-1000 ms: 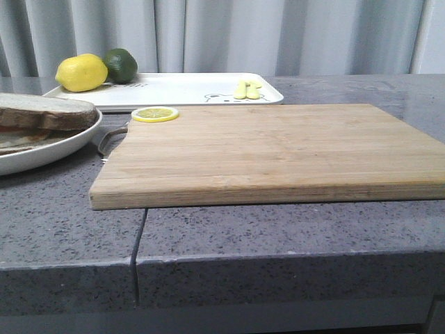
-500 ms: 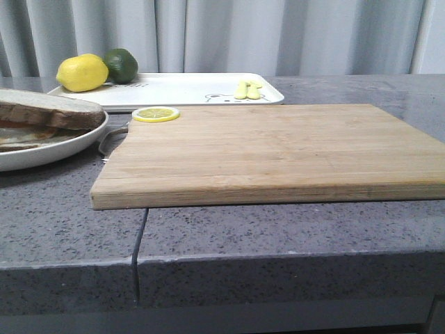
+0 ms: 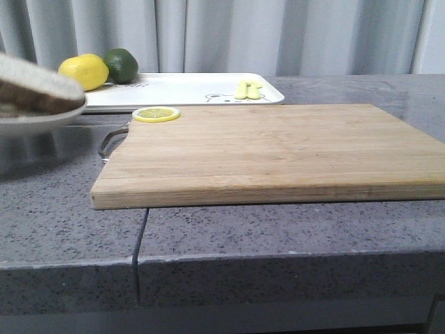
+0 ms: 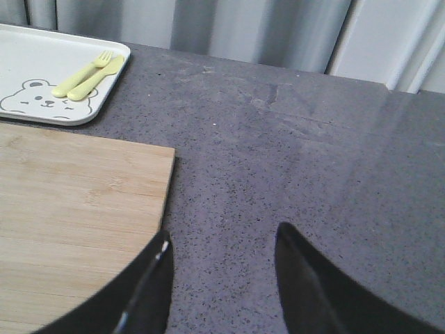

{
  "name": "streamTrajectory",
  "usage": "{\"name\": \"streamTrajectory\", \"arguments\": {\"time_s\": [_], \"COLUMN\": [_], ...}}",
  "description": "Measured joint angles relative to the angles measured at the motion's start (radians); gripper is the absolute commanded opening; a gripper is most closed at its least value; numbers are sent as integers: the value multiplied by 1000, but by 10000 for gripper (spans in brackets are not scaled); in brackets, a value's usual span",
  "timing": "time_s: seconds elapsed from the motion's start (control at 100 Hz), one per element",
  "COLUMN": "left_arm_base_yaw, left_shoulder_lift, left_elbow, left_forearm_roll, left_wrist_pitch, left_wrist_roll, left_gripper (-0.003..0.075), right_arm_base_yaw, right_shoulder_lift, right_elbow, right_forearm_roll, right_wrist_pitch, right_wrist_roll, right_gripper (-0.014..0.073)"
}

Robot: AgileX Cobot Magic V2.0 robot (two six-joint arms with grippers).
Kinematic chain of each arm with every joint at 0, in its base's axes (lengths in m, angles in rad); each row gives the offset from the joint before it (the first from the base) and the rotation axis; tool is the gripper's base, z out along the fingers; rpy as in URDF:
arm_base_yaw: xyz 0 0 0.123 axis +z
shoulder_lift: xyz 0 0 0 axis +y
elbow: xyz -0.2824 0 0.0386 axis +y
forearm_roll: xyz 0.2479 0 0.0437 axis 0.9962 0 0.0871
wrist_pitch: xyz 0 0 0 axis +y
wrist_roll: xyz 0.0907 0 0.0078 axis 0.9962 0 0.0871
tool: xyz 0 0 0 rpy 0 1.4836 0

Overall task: Place bread and move sandwich to tray
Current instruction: 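Lift the plate with the left gripper and carry it over the tray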

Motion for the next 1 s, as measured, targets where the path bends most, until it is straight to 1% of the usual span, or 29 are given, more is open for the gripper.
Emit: {"name": "streamTrajectory", "arguments": {"time_s": [0.18, 0.32, 0.45, 0.55, 0.81, 1.0], "left_arm_base_yaw": [25, 25, 22, -2, -127, -185], "left_shoulder_lift": [-7, -5, 37, 89, 276, 444], "left_elbow": [-8, -40, -101, -157, -338, -502], "left_forearm_roll": [-258, -376, -411, -422, -444, -448], "left_wrist_pitch": [31, 36, 39, 41, 43, 77], "left_wrist_roll": [153, 203, 216, 219, 206, 169], "left_gripper": [-19, -20, -20, -20, -20, -20], "right_arm_base_yaw": [0, 0, 0, 0, 0, 0], "right_shoulder_lift": [0, 0, 0, 0, 0, 0], "right_elbow": [0, 0, 0, 0, 0, 0], "right_forearm_roll": [0, 0, 0, 0, 0, 0], "right_wrist_pitch": [0, 0, 0, 0, 0, 0], "right_wrist_roll": [0, 0, 0, 0, 0, 0], "right_gripper": [361, 361, 361, 361, 361, 361]}}
